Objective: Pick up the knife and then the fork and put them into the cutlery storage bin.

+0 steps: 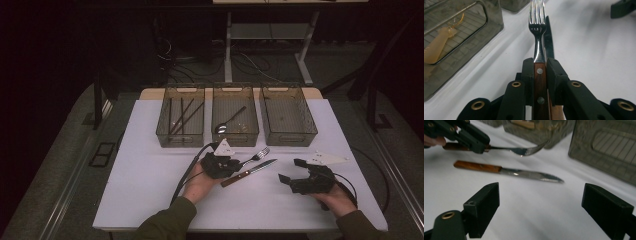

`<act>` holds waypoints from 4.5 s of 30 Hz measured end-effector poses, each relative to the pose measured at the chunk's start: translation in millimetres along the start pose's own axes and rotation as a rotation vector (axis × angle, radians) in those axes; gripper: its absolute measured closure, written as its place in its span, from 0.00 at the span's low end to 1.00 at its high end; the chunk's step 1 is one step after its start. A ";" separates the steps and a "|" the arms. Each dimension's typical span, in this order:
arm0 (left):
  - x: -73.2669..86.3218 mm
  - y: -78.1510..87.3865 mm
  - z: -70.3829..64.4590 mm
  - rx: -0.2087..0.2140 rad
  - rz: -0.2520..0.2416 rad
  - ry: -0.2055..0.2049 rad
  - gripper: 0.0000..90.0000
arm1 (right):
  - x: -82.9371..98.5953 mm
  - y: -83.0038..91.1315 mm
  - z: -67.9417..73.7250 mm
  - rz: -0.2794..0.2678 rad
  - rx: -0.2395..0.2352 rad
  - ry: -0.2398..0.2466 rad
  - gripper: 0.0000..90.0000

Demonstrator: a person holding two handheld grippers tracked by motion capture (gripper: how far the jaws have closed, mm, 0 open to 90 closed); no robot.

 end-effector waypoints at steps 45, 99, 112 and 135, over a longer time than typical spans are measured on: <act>2.6 34.2 -31.8 -0.056 -0.058 -0.021 0.85 | -35.7 -57.2 7.9 -0.043 -0.344 -0.278 0.66; 8.5 38.6 -25.9 0.014 -0.160 0.044 0.61 | -77.6 -43.9 5.4 -0.138 -0.341 -0.231 0.96; 42.2 80.1 -3.8 -0.015 -0.170 0.059 0.37 | -81.1 -24.9 -25.8 -0.159 -0.217 -0.228 0.96; 89.2 109.3 11.3 -0.069 -0.124 0.128 0.00 | -117.2 16.2 -88.4 -0.260 -0.046 -0.278 0.96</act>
Point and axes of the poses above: each handheld gripper's, and its own axes: y roughly backward along the jaws, x roughly out of its underside, z roughly to its left, the point moved 2 cm from there along -y, roughly forward along the jaws, and after that the axes turned 4 degrees about -z, right-handed, at the moved point
